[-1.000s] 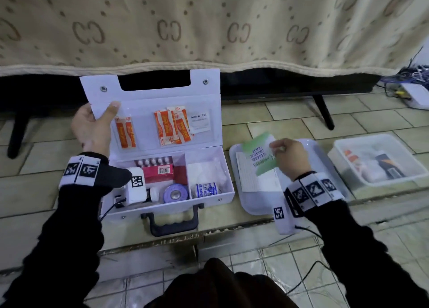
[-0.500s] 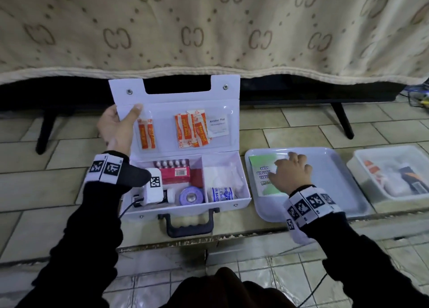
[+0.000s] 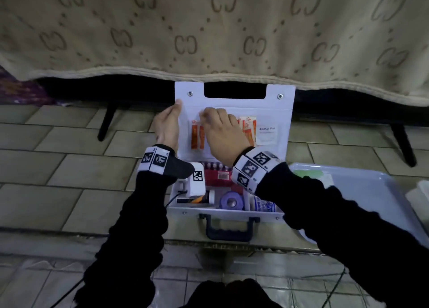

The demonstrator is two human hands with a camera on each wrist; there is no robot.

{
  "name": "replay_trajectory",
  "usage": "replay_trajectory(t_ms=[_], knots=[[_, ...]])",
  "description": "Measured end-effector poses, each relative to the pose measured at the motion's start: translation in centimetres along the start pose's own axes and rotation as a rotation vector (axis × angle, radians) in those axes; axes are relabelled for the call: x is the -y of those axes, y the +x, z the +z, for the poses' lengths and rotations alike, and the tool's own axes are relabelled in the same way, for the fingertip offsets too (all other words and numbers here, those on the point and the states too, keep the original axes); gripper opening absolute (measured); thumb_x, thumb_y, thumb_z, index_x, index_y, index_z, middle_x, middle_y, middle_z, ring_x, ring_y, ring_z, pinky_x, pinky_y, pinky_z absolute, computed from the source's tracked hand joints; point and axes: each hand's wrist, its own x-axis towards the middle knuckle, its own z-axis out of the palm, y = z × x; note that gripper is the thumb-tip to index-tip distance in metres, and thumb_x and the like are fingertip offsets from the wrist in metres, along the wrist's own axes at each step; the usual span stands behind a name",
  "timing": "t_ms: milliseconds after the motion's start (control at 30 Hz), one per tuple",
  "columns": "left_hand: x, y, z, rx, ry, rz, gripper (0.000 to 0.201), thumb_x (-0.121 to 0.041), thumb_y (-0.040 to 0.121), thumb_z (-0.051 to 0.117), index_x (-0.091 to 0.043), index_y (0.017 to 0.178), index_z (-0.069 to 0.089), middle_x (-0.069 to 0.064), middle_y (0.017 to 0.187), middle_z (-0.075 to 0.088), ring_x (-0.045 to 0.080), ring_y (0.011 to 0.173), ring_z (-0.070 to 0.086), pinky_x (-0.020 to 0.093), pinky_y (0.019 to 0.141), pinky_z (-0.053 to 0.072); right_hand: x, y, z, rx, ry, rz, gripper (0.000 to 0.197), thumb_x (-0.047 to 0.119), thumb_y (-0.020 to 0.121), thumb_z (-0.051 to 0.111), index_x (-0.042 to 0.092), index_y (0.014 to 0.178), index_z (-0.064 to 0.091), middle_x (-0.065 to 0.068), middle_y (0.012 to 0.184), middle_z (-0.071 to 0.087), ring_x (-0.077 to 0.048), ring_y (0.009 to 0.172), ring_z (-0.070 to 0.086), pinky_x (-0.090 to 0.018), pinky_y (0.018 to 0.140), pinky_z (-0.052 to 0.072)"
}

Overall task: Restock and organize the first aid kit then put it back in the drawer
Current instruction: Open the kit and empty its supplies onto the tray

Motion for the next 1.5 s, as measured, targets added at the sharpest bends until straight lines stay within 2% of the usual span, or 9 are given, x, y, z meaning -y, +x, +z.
replay_trajectory(t_ms=[167,300,500,733,833,1000,1100,1233,1500], knots=[[-0.1,-0.4,0.6,-0.076,-0.001,0.040,0.014,-0.026,0.090,0.060,-0.016,0.081,0.064,-0.005,0.079,0.057,0.009,0.087,0.049,0.021,0.082,0.042,1.4,-0.4,1.1,0.004,0.061,-0.014,0.051,0.002,0.083,0.030,-0.003,0.133,0.039,-0.018,0.137,0.039,-0.033,0.125,0.038,-0.042,0.100,0.035],[0.4,-0.2,0.5,-0.092,0.042,0.088,0.026,-0.027,0.091,0.059,-0.022,0.066,0.059,-0.008,0.071,0.050,0.003,0.071,0.043,0.010,0.062,0.038,1.4,0.5,0.9,-0.110,0.140,0.082,0.036,0.004,0.088,0.042,0.008,0.124,0.043,-0.011,0.131,0.038,-0.029,0.122,0.034,-0.036,0.094,0.031],[0.7,0.0,0.3,-0.101,0.038,0.150,0.021,-0.025,0.092,0.057,-0.007,0.086,0.066,-0.019,0.048,0.049,0.002,0.064,0.041,0.018,0.067,0.039,1.1,2.9,-0.5,-0.015,0.256,0.249,0.023,0.013,0.095,0.040,0.013,0.113,0.055,-0.011,0.122,0.047,-0.030,0.119,0.035,-0.042,0.094,0.031],[0.8,-0.3,0.2,-0.081,0.046,0.160,0.016,-0.029,0.092,0.058,-0.015,0.092,0.066,-0.009,0.081,0.062,0.004,0.084,0.054,0.018,0.084,0.045,1.3,5.3,-2.3,0.121,0.377,0.434,0.019,0.013,0.092,0.046,0.013,0.074,0.051,-0.006,0.116,0.055,-0.027,0.121,0.038,-0.044,0.097,0.031],[0.9,-0.3,0.1,-0.076,0.039,0.162,0.015,-0.027,0.093,0.057,-0.016,0.087,0.065,-0.010,0.077,0.059,-0.001,0.076,0.051,0.006,0.070,0.042,0.7,5.4,-2.7,0.132,0.481,0.364,0.021,0.019,0.094,0.048,0.008,0.103,0.063,-0.006,0.118,0.061,-0.027,0.118,0.048,-0.039,0.096,0.039],[0.7,-0.4,0.4,-0.074,0.085,0.177,0.019,-0.026,0.094,0.054,-0.015,0.082,0.063,-0.004,0.079,0.055,0.001,0.073,0.047,0.003,0.062,0.038,-1.2,4.4,-3.0,-0.087,0.784,0.286,0.005,0.012,0.094,0.048,0.009,0.092,0.051,-0.007,0.090,0.063,-0.025,0.091,0.058,-0.025,0.071,0.040],[0.9,-0.5,0.5,-0.057,0.121,0.219,0.014,-0.020,0.090,0.060,-0.015,0.077,0.061,-0.010,0.072,0.057,-0.011,0.055,0.051,0.006,0.060,0.039,-3.6,2.8,-3.5,-0.347,0.974,0.306,0.010,0.010,0.094,0.049,0.012,0.086,0.043,0.003,0.066,0.051,-0.007,0.063,0.055,-0.019,0.057,0.038],[1.7,-0.5,0.9,-0.049,0.216,0.245,0.048,-0.024,0.072,0.080,-0.007,0.110,0.055,-0.001,0.100,0.065,0.004,0.082,0.062,0.016,0.074,0.048,-10.3,-1.0,-4.6,-0.470,0.973,0.404,0.025,0.008,0.092,0.050,0.024,0.078,0.038,0.002,0.064,0.052,0.006,0.042,0.051,-0.011,0.046,0.040],[2.8,-0.6,2.1,-0.127,0.361,0.312,0.087,-0.039,0.062,0.083,-0.007,0.129,0.037,0.001,0.120,0.053,0.014,0.106,0.053,0.021,0.090,0.042,-20.3,-11.6,0.8,0.193,0.577,0.673,0.024,0.007,0.086,0.061,0.020,0.068,0.054,0.003,0.064,0.059,-0.007,0.056,0.058,-0.026,0.054,0.047]])
